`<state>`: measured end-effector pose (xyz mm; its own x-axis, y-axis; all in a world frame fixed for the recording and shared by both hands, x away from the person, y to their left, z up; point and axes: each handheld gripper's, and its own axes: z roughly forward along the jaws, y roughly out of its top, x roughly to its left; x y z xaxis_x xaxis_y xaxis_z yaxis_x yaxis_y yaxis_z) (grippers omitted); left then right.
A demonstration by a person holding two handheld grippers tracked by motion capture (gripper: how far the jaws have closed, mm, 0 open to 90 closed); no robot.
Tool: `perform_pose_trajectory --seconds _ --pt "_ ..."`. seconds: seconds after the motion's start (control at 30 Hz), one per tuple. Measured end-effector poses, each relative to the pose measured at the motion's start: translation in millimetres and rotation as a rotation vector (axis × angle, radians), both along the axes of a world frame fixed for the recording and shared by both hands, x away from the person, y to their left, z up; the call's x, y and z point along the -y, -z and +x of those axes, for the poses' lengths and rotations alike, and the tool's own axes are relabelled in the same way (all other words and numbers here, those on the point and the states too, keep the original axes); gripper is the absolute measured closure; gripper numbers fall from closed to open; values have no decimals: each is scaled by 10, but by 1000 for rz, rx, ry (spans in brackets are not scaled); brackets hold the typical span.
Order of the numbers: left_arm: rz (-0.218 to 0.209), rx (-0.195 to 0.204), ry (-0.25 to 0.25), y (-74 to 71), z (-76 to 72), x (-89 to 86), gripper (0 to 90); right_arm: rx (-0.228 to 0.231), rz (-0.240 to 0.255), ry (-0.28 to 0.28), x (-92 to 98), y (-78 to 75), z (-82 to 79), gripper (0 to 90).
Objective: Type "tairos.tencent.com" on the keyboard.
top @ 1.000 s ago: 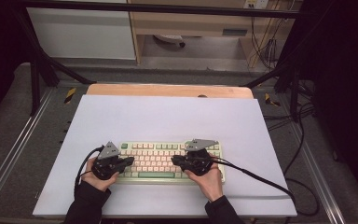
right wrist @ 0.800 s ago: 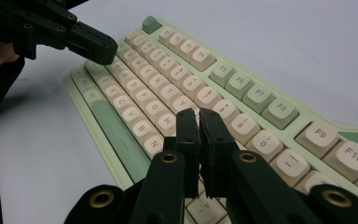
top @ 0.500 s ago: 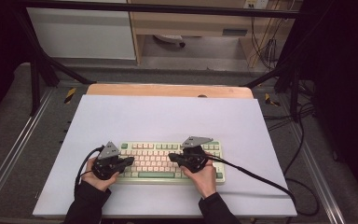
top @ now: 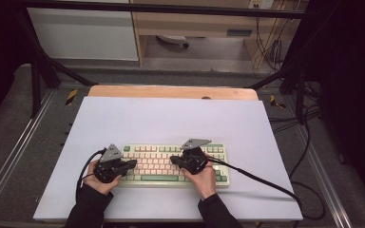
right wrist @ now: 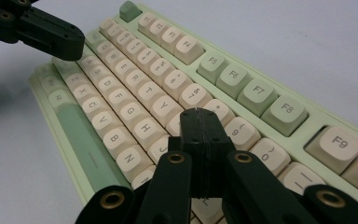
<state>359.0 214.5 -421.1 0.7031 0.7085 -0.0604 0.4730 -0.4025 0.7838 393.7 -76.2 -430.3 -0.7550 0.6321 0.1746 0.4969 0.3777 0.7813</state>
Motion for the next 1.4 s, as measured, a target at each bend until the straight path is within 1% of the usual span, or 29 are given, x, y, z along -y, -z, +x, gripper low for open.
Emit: perform_pose_trajectory --seconds 0.27,0.47,0.57,0.63,0.73,0.8,0.9,1.0,1.17,1.3,1.4 --pt "1 1 0 0 1 -1 898 -1 -17 3 -1 20 18 900" --pt "1 1 0 1 1 0 898 -3 -18 -2 -8 36 22 900" --pt "2 1 0 2 0 3 898 -15 -23 0 -15 51 20 900" --pt "2 1 0 2 1 2 898 -10 -25 -2 -19 48 18 900" --pt "0 1 0 -1 0 -3 898 0 -21 -7 -4 20 11 900" --pt "1 2 -1 -5 0 -6 898 -1 -18 -7 10 -15 -2 900" --pt "0 4 -1 -9 -2 -8 898 14 -18 -14 41 -69 -24 900" --pt "0 5 -1 -12 -3 -8 898 11 -4 -17 65 -128 -50 900" --pt "0 6 -2 -14 -3 -7 898 29 -20 -24 123 -204 -87 900" --pt "0 7 -2 -14 -4 0 898 31 -25 -24 190 -234 -119 900" --pt "2 7 -3 -12 -3 11 898 27 -20 -20 257 -245 -145 900"
